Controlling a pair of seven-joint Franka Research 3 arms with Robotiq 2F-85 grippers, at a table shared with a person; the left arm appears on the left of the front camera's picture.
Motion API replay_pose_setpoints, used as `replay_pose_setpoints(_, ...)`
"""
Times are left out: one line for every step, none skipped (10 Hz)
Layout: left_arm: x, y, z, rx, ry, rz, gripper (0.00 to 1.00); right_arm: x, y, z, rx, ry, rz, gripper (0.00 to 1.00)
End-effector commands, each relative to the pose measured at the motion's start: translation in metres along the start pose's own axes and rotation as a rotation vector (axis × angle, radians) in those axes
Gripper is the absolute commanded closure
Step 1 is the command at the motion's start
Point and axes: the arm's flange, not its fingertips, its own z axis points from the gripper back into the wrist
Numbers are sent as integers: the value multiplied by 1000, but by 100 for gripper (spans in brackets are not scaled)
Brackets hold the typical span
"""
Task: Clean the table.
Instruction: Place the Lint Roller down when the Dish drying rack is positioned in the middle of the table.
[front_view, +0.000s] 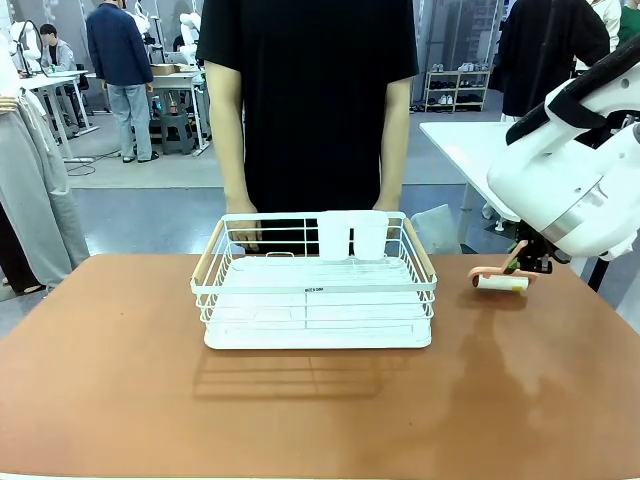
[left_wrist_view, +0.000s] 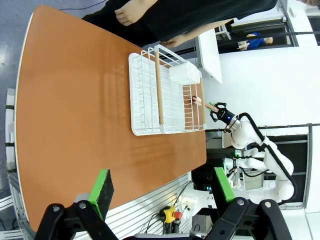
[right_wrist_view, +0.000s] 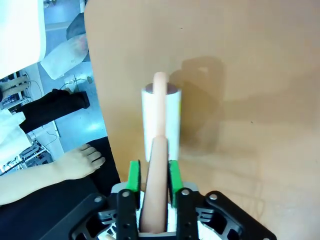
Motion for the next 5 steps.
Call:
replay_pose_setpoints(1, 0, 3, -30, -10, -20, 0, -4, -2, 15, -14, 13, 22, 29)
replay_pose_setpoints(1, 0, 3, -30, -10, -20, 0, -5, -2, 23, -28, 9, 25, 0)
replay_pose_setpoints(1, 0, 3, -30, -10, -20, 0, -6, -3, 36, -62, 14, 30, 0)
replay_pose_setpoints(1, 0, 3, -30, -10, -20, 0, -6, -2, 62, -117, 12, 28, 0)
replay_pose_setpoints(1, 0, 3, -30, -10, -20, 0, -4, 0, 86, -174, -3, 9, 6)
